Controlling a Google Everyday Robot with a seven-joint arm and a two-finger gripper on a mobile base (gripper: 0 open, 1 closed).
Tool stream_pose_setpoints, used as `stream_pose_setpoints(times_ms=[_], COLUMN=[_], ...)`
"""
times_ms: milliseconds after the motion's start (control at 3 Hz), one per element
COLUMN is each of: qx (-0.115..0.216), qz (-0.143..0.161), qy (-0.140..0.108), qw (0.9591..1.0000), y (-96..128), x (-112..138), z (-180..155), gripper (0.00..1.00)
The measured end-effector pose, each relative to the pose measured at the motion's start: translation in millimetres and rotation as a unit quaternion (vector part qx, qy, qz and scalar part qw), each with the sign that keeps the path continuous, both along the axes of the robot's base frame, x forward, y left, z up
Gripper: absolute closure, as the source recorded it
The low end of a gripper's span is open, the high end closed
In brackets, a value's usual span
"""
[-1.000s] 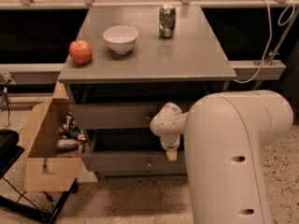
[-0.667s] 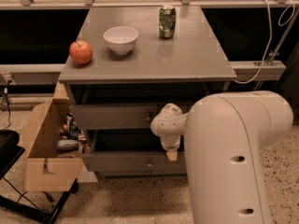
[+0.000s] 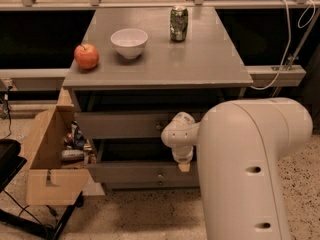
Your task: Open middle drawer
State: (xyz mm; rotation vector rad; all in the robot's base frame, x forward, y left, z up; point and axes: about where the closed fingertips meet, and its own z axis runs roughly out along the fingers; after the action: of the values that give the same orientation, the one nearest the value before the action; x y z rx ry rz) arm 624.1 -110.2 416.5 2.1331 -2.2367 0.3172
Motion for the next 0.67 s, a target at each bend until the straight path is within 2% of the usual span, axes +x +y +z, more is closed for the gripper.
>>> stream_pose_setpoints(times_ms=[333,667], qx=[-0.001,-0.001], qz=[0.0,0.0], qy=[0.002,0.003], qw=[1.0,1.0], y=[-0.8,-1.3], x=[-1.2,-2.0], z=[-1.7,-2.7], gripper=[0.07,0.0])
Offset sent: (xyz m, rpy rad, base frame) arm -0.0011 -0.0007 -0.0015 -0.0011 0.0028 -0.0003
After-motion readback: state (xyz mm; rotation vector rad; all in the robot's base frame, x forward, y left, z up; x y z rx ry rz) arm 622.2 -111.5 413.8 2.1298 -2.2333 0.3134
